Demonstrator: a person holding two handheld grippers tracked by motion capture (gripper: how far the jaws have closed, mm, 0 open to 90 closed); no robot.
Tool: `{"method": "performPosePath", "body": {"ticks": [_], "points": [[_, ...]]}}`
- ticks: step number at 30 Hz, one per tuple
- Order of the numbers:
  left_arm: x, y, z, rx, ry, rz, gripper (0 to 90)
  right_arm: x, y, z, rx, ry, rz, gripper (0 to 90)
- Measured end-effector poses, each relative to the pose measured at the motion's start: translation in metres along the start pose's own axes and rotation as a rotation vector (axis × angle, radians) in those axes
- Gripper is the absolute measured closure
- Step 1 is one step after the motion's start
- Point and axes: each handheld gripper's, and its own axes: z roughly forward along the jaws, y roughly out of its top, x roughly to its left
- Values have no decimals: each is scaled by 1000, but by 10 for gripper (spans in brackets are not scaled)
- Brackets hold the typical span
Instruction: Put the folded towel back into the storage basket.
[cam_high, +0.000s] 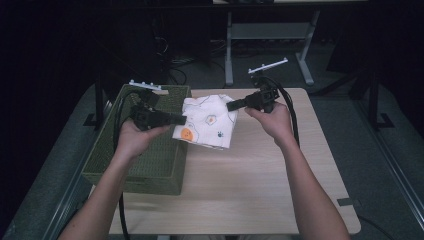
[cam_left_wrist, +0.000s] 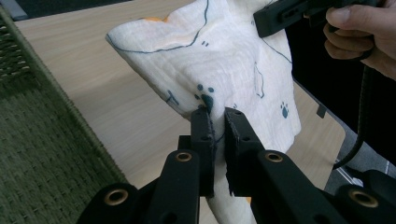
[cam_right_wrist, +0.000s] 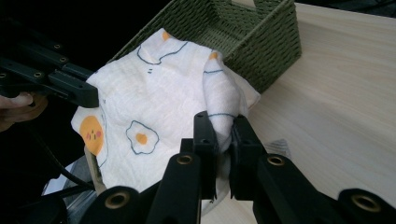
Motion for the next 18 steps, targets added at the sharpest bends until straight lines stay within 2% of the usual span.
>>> {"method": "performPosePath", "body": {"ticks": [18], "points": [[25,-11,-37,-23,26,-21,837,25,23,33,19,28,-19,831]]}}
